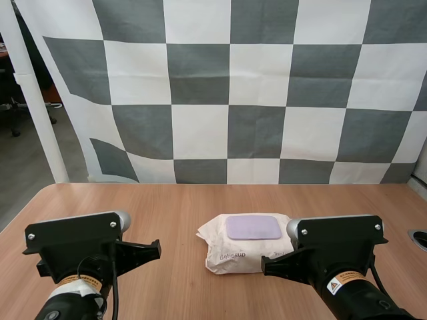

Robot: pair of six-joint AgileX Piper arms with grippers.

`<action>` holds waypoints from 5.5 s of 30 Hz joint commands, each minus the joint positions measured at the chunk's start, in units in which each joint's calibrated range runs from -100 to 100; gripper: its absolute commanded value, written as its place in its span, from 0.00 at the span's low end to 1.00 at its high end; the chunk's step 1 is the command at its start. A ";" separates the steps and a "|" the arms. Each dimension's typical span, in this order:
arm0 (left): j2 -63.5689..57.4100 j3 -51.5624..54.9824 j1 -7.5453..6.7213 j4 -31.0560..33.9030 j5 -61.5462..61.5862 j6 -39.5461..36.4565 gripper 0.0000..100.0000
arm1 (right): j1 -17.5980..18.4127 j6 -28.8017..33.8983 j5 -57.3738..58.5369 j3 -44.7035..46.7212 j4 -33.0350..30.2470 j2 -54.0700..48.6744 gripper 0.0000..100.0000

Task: Open the wet wipes lid

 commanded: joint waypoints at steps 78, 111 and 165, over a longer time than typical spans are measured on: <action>45.89 -35.21 0.85 -22.69 32.31 49.25 1.00 | -0.16 -18.35 41.43 -50.50 -1.50 34.69 0.71; 73.47 -19.69 0.85 -66.11 33.99 110.44 1.00 | -0.16 -18.24 43.41 -50.50 -6.41 34.69 1.00; 101.55 -29.97 -6.91 -75.04 34.19 110.44 0.47 | -0.16 -18.24 49.72 -50.50 -6.03 34.69 1.00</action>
